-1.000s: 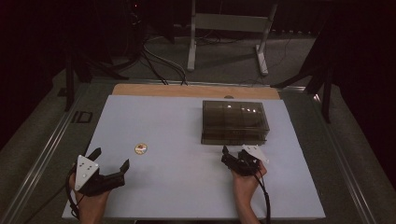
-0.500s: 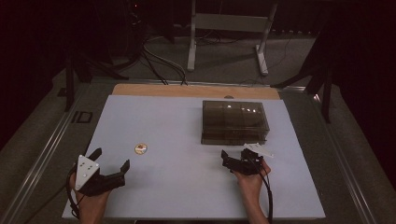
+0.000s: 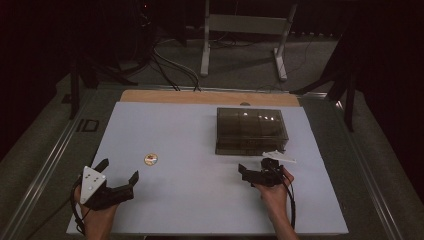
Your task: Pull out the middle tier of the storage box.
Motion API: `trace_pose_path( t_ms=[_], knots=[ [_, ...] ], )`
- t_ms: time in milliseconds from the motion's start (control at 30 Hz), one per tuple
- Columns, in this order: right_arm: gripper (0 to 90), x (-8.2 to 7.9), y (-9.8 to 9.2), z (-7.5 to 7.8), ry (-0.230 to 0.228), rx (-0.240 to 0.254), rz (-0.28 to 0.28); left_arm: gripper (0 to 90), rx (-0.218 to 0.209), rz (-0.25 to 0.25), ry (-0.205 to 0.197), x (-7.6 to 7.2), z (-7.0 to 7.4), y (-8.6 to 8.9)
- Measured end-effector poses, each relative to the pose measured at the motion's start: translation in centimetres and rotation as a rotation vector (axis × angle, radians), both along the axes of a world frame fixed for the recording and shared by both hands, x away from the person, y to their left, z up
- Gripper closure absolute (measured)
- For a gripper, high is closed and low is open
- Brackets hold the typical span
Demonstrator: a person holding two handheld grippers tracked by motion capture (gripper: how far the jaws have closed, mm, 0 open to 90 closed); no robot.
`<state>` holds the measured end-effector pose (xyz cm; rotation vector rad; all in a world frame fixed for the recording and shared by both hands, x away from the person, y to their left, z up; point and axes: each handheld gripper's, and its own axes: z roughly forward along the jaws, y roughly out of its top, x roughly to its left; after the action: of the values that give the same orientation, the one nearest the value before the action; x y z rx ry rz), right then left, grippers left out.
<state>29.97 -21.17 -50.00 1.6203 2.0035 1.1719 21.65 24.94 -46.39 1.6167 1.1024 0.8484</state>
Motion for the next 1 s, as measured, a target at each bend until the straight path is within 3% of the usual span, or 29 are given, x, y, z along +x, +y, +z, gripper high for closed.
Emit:
trace_pose_path(
  t_ms=[600, 1000],
  knots=[
    [0.0, 0.2, 0.2, 1.5, 0.083, -0.056, 0.139, 0.7, 0.002, -0.002, 0.003, 0.0, 0.0, -0.1],
    [0.0, 0.8, 0.3, 2.8, 0.072, -0.094, 0.23, 0.7, 0.003, -0.004, 0.004, 0.1, -0.1, -0.1]
  ],
)
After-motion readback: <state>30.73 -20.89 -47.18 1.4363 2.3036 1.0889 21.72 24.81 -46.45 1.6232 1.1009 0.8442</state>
